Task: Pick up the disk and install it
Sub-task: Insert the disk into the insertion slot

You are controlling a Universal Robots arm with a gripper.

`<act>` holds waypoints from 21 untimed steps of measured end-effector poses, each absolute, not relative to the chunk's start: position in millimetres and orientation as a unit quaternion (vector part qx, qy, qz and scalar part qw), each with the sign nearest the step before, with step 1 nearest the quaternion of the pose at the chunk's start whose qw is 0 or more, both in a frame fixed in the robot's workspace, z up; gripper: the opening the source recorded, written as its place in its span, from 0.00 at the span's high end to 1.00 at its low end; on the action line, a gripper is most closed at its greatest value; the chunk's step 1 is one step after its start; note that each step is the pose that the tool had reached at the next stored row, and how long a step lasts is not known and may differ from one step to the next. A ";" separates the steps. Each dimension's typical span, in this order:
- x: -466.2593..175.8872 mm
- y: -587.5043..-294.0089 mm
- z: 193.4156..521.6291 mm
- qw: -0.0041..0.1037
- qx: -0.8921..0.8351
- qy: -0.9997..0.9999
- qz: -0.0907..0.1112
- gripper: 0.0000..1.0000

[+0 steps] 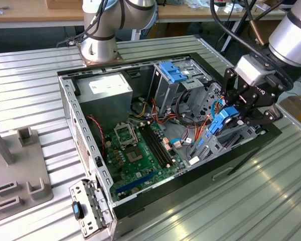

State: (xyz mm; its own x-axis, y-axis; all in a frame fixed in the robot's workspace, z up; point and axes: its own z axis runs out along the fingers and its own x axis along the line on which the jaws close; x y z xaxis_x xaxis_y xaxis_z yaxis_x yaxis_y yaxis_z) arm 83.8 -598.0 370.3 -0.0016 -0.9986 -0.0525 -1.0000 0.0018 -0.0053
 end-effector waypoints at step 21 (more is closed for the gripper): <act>104.3 -596.2 372.6 0.019 -0.706 0.708 0.016 0.49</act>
